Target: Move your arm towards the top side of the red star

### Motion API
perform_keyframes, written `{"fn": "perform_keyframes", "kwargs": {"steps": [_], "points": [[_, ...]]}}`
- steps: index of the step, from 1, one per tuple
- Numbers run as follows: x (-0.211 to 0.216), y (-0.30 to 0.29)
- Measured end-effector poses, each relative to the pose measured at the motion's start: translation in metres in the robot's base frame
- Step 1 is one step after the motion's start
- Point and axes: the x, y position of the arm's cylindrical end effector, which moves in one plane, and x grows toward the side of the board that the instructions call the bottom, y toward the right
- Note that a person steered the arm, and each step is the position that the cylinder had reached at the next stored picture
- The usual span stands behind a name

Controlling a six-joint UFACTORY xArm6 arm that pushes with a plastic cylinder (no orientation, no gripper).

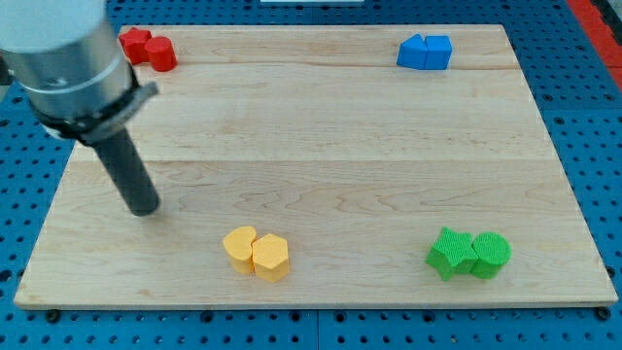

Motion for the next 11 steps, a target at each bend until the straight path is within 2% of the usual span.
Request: {"fn": "perform_keyframes", "kwargs": {"steps": [1, 2, 3, 6, 8, 11], "points": [[-0.037, -0.05], [-0.124, -0.077], [-0.188, -0.094], [-0.281, -0.095], [-0.276, -0.046], [-0.243, -0.042]]}}
